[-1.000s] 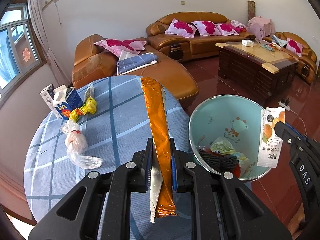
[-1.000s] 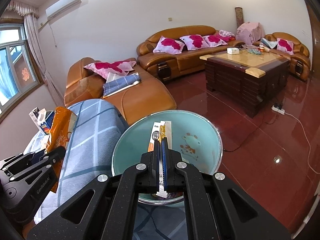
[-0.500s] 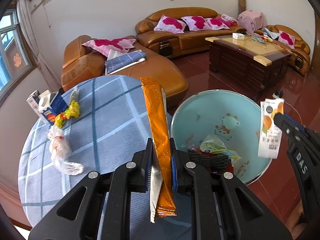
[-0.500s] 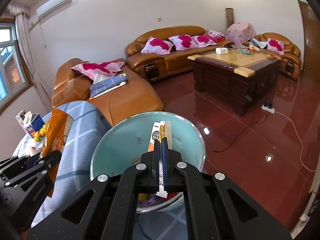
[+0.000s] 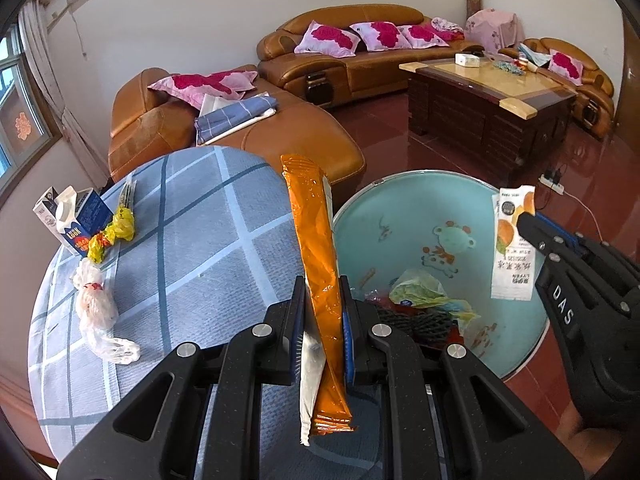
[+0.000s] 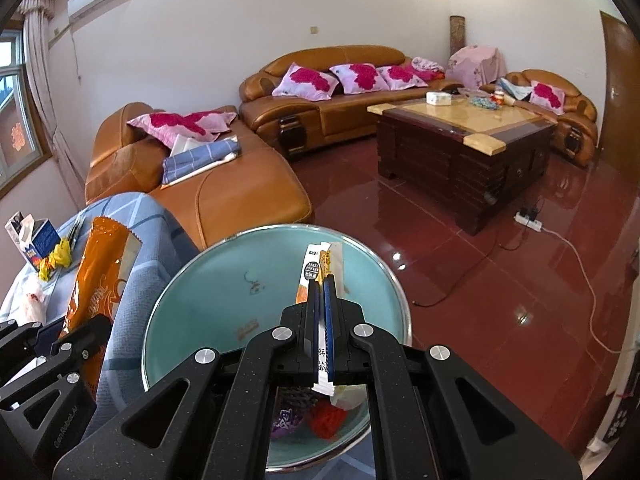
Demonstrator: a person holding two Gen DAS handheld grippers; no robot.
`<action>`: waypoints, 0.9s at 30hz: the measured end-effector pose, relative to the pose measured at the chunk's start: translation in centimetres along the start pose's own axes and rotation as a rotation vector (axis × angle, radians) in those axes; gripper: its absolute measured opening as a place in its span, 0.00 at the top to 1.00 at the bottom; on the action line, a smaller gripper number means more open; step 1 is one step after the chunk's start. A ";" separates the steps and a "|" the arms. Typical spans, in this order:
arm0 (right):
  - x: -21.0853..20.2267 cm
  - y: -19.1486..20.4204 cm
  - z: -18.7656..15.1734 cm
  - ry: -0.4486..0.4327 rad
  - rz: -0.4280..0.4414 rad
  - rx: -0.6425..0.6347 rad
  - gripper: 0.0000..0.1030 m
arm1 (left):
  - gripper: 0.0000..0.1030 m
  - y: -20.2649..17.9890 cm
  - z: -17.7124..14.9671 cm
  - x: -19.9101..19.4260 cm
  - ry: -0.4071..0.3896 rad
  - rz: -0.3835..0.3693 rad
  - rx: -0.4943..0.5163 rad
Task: Collect trash
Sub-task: 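Open both tools to drop the orange wrapper and paper strip into the bucket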
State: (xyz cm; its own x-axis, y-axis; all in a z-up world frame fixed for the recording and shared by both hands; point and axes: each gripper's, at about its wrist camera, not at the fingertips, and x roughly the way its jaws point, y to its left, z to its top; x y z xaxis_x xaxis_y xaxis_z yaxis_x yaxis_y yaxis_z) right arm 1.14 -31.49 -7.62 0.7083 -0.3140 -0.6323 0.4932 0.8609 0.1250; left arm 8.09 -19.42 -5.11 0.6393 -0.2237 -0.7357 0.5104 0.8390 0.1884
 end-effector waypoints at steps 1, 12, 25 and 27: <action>0.2 0.1 -0.1 0.008 0.004 0.001 0.96 | 0.85 0.0 0.0 0.2 0.004 -0.001 -0.001; 0.7 -0.9 -0.1 0.026 0.061 0.077 0.88 | 0.85 -1.2 0.1 1.2 0.023 0.004 0.021; -0.8 -3.3 0.5 -0.027 -0.019 0.171 0.88 | 0.60 -2.8 0.8 1.3 0.010 -0.017 0.058; -1.0 -3.2 0.6 -0.033 -0.020 0.169 0.88 | 0.40 -2.5 0.9 1.0 -0.007 -0.016 0.045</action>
State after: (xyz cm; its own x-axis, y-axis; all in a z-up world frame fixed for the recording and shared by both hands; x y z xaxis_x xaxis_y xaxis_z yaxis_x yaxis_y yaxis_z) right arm -0.88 -34.20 -6.95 0.7121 -0.3456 -0.6112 0.5834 0.7756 0.2411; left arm 7.98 -22.17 -5.69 0.6345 -0.2403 -0.7346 0.5458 0.8123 0.2057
